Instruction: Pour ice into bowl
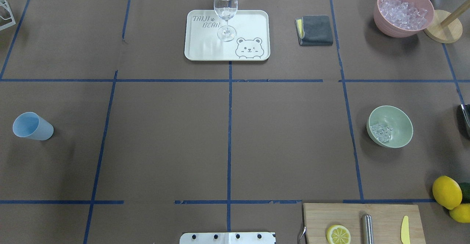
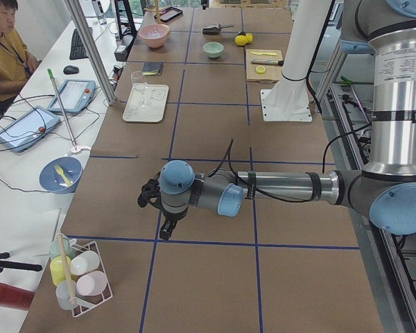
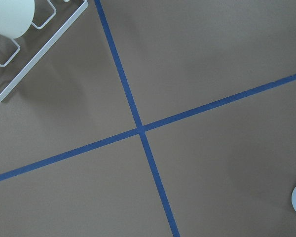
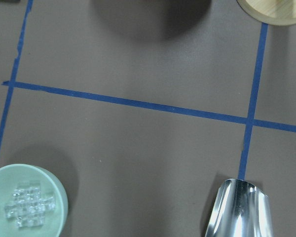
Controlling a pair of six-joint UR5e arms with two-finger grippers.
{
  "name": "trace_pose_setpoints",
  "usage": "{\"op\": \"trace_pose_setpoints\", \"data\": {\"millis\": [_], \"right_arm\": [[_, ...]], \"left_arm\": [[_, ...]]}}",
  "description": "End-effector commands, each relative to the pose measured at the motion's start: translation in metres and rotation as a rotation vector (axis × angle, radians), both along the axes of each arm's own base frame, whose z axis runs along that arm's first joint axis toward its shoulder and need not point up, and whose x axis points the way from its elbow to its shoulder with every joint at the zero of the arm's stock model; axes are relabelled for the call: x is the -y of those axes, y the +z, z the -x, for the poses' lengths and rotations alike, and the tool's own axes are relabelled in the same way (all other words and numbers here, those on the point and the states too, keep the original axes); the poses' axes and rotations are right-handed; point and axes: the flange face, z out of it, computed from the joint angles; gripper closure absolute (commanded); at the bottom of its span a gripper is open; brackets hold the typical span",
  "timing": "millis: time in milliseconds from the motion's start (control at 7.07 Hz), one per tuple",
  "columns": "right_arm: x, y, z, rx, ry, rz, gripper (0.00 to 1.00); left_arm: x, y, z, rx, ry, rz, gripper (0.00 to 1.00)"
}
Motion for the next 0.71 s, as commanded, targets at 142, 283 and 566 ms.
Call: {"op": "trace_pose_setpoints", "data": {"millis": [142,283,566], "right_arm": [[-0.007,0.04,0.021,-0.143,-0.045,0.038,0.0],[-0.007,0.029,0.022,-0.137,-0.043,0.018,0.0],[-0.008,0.033,0.021,-0.139,-0.043,0.029,0.0]], "left_arm": [[-0.003,0.023,0.005,0.091,-0.023,0.094,0.0],[-0.006,0.028,0.006,0.11,-0.023,0.19,0.0],[-0.002,0.014,0.006,0.108,-0.014,0.326,0.0]]}}
